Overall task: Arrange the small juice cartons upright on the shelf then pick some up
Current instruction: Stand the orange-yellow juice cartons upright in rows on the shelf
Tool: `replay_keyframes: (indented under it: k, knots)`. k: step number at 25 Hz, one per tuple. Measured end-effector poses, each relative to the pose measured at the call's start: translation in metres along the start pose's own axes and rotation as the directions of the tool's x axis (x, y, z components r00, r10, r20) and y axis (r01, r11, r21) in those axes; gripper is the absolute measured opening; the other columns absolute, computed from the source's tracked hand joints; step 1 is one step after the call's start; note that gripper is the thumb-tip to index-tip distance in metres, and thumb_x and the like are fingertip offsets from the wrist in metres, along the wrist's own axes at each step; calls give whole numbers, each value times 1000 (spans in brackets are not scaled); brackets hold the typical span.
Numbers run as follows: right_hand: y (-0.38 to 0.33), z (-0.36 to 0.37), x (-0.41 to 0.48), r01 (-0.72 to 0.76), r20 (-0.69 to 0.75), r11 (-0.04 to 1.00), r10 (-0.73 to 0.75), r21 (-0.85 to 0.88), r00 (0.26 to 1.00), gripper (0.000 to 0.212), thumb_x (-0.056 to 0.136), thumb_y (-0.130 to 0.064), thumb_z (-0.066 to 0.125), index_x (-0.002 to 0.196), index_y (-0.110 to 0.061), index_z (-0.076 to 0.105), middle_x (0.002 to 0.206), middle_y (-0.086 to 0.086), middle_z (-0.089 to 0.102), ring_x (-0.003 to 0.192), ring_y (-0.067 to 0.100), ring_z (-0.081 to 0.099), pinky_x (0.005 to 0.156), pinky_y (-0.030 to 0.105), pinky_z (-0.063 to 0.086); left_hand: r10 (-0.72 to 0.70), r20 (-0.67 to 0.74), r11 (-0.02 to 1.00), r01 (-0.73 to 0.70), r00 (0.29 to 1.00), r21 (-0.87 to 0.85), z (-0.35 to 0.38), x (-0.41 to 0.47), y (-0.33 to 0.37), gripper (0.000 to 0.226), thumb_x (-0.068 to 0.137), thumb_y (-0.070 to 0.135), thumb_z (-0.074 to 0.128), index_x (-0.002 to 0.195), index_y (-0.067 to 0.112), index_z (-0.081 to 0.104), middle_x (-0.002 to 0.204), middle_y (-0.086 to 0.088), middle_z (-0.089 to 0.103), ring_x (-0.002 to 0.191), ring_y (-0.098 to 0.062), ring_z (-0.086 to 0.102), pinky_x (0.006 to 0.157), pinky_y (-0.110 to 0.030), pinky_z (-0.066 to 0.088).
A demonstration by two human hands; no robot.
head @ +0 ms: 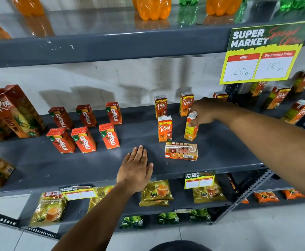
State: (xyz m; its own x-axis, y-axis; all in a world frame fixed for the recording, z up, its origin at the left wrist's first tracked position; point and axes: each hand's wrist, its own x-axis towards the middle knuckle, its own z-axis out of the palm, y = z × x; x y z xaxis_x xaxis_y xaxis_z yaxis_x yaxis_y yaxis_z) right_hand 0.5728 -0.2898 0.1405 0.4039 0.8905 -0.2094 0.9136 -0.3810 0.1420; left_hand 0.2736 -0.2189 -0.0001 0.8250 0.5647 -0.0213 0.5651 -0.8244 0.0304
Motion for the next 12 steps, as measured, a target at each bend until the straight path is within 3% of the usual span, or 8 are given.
replay_keyframes:
  k: [2, 6, 8, 11, 12]
  knots:
    - [-6, 8, 5, -81, -7, 994, 81, 69, 997, 81, 60, -83, 54, 111, -20, 62, 105, 5, 70, 87, 25, 65, 81, 39, 56, -1, -4, 1000, 1, 1000, -1, 0, 0, 0, 65, 98, 48, 9, 151, 10, 9, 162, -7, 4, 148, -22, 0, 119, -37, 3]
    - [-18, 13, 0, -145, -54, 988, 148, 46, 988, 83, 63, -91, 45, 100, -18, 63, 99, 5, 70, 84, 23, 65, 81, 40, 56, -3, -6, 1000, 3, 1000, -1, 2, 0, -1, 66, 98, 49, 9, 151, 10, 10, 162, -7, 4, 148, -22, 0, 120, -38, 4]
    - [-22, 3, -14, -171, -128, 985, 173, 28, 977, 89, 63, -92, 44, 109, -17, 60, 106, 7, 68, 92, 27, 65, 81, 39, 54, -3, -7, 1000, 3, 1000, -5, 2, -1, -1, 66, 98, 49, 9, 151, 10, 9, 162, -7, 4, 148, -22, 0, 120, -38, 3]
    - [-36, -8, -47, -21, -341, 989, 70, 145, 937, 69, 79, -69, 58, 126, -20, 53, 122, 8, 60, 111, 29, 59, 81, 37, 48, -2, -20, 1000, 1, 1000, -11, 2, 0, -1, 68, 96, 50, 5, 151, 10, 9, 162, -7, 4, 148, -22, 0, 119, -37, 2]
    - [-43, -6, -57, 62, -327, 975, 10, 211, 945, 58, 82, -61, 61, 125, -22, 53, 122, 5, 59, 111, 26, 58, 81, 35, 47, -3, -24, 1000, 3, 1000, -10, 3, 0, -1, 69, 95, 50, 4, 151, 10, 9, 162, -7, 3, 148, -22, 0, 119, -36, 2]
